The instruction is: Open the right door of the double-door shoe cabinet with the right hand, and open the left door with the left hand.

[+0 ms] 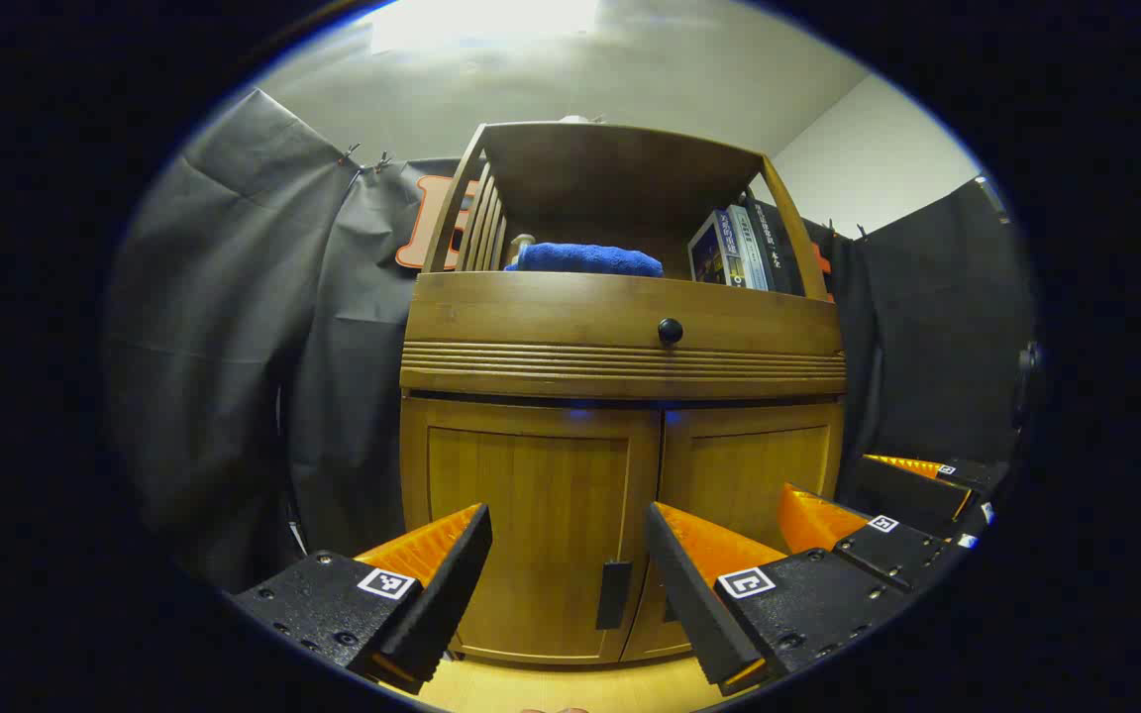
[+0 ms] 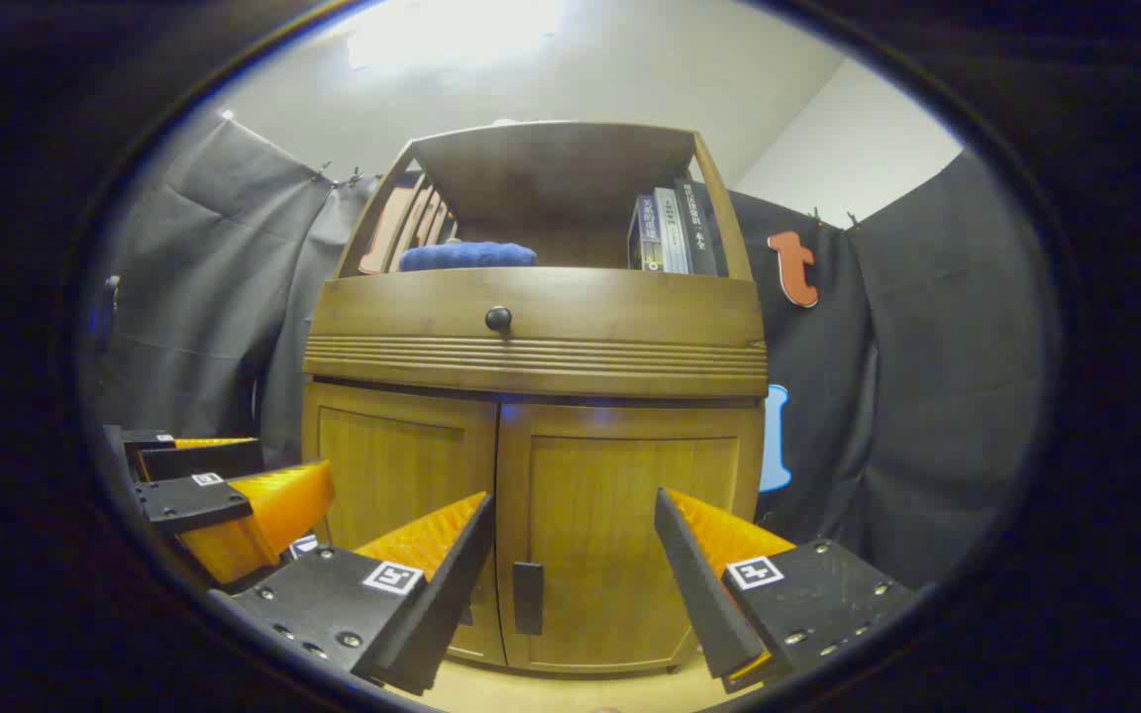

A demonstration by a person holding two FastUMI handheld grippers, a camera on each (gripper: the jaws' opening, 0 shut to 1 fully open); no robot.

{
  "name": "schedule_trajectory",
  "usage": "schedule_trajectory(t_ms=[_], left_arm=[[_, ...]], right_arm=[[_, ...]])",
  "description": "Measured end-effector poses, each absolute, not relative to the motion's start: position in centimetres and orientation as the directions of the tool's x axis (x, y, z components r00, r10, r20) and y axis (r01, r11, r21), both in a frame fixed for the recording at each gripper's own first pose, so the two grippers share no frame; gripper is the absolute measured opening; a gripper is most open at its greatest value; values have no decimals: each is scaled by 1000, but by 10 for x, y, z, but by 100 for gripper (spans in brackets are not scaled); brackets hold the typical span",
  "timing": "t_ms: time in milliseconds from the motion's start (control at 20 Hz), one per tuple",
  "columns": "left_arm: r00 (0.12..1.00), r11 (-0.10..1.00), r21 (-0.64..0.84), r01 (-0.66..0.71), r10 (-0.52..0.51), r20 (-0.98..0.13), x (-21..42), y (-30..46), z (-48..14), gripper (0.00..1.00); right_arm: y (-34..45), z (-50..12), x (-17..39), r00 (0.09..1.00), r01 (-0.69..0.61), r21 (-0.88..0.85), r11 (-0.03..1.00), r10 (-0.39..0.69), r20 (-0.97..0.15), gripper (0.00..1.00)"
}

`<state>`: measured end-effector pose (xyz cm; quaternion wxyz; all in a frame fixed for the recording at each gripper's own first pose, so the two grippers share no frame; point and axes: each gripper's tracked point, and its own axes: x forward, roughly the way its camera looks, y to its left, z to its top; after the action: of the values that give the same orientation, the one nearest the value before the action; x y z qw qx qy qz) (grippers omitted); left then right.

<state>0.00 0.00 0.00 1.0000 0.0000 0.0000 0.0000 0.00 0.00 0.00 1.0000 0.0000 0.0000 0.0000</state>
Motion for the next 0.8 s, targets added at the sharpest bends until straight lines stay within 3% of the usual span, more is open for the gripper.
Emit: schedule_trajectory(t_ms=[350, 400, 800], left_arm=[[999, 999, -10, -44, 44, 3, 11, 20, -3, 95], [999, 999, -10, -52, 52, 1, 11, 24, -4, 92], [995, 995, -18, -99, 99, 0, 11, 50, -5, 95]], right_arm=[[6, -14, 17, 1000, -5, 18, 1000, 5, -20, 96], [8, -18, 18, 1000, -9, 17, 1000, 9, -24, 98], [28, -55, 44, 994, -39, -5, 999, 38, -100, 95]])
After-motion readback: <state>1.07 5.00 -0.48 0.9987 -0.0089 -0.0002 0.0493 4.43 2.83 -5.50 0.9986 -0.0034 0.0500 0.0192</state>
